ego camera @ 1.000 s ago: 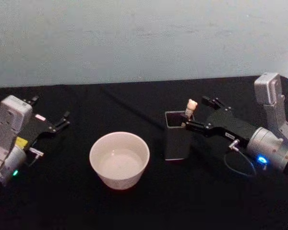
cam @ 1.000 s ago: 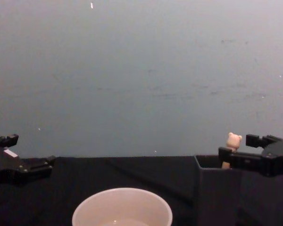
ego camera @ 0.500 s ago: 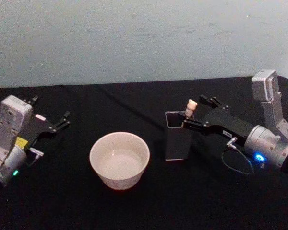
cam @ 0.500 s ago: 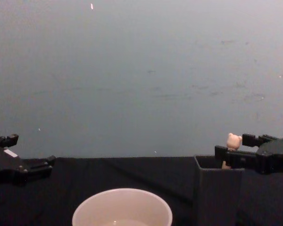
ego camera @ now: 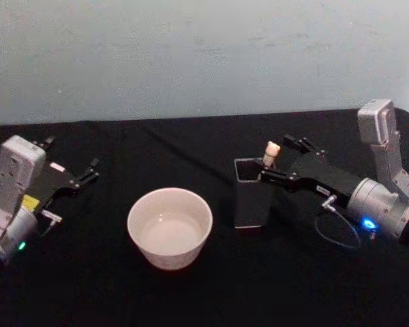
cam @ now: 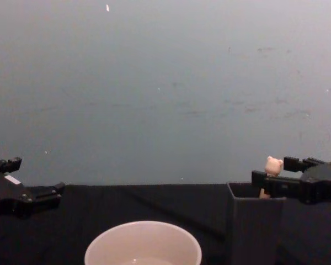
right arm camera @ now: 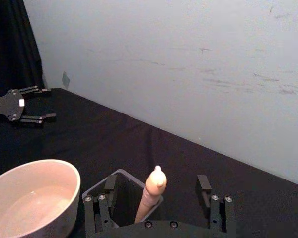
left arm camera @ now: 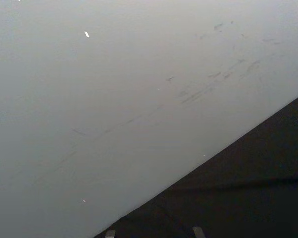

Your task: Pick up the stirring spoon with one hand, stir inside the cup, then place it back in its original position.

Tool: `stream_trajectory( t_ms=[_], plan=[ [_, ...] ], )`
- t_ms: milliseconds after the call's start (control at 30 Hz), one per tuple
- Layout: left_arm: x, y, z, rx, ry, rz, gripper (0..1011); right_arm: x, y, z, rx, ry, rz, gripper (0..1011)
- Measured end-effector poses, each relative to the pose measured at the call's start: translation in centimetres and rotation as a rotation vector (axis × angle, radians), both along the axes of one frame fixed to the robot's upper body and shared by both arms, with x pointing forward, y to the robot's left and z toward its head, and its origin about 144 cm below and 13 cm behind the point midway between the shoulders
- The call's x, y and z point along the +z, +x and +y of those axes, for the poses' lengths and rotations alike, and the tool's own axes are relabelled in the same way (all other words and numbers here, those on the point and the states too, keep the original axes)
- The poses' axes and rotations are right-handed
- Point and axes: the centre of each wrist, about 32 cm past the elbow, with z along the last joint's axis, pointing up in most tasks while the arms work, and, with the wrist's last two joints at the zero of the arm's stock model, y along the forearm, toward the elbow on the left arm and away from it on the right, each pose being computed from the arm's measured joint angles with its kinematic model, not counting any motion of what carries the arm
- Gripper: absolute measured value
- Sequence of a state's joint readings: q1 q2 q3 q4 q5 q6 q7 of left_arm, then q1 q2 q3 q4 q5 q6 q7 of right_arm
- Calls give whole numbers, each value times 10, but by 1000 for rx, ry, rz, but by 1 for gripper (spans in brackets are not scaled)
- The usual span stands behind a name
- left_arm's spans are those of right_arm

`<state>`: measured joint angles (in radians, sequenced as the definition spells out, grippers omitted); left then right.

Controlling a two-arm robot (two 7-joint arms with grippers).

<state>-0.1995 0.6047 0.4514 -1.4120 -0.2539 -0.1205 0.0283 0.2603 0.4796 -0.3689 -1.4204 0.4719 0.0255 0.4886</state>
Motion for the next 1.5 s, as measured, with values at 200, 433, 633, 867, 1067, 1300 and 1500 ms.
stream_trajectory(
  t_ms=[200,433,633,867,1067,1300,1500],
  plan=[
    [0,0,0,0,0,0,1001,0,0,0,0,0,0,961],
    [0,0,0,0,0,0,1001,0,0,0,-1,0,-1,786],
    [0,0,0,0,0,0,1001,0,0,0,-1,0,-1,606],
    [0,0,0,0,0,0,1001,0,0,0,-1,0,-1,386],
    [0,0,0,0,0,0,1001,0,0,0,-1,1,-1,229],
    [0,0,0,0,0,0,1001,0,0,0,-1,1,-1,224],
    [0,0,0,0,0,0,1001,0,0,0,-1,1,-1,223]
  ],
)
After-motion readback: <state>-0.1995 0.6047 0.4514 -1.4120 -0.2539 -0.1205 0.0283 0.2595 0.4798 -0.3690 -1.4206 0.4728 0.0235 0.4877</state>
